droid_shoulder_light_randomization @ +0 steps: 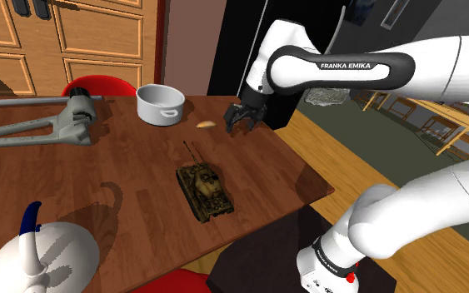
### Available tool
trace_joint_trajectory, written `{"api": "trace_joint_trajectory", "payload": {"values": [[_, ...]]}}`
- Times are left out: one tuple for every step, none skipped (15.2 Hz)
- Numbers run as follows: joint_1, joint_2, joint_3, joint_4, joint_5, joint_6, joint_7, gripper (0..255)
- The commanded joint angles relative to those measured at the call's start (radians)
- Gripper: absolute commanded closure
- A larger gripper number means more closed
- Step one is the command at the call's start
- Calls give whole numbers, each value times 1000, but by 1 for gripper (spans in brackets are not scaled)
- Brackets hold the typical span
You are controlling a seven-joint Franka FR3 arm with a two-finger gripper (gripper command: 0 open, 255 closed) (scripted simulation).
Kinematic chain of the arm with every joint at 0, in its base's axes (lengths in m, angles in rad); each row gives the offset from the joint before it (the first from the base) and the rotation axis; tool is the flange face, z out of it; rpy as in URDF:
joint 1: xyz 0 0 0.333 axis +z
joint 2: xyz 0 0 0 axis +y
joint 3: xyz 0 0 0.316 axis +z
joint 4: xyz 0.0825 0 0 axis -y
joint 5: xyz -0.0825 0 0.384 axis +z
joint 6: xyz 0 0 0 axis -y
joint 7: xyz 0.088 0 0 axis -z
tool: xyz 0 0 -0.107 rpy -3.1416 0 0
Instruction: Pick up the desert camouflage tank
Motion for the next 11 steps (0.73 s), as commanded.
{"api": "trace_joint_trajectory", "payload": {"values": [[3,65,16,10,-1,38,25,0],[6,100,25,20,-3,55,39,0],[8,135,33,31,-5,72,53,0],[10,171,40,42,-8,88,67,0],[13,208,47,55,-12,103,81,0],[15,245,54,69,-16,117,95,0],[18,282,60,84,-21,131,110,0],[21,319,65,101,-27,143,124,0],[25,357,70,118,-33,155,139,0],[29,395,74,136,-39,166,153,0],[34,433,77,156,-46,176,168,0]]}}
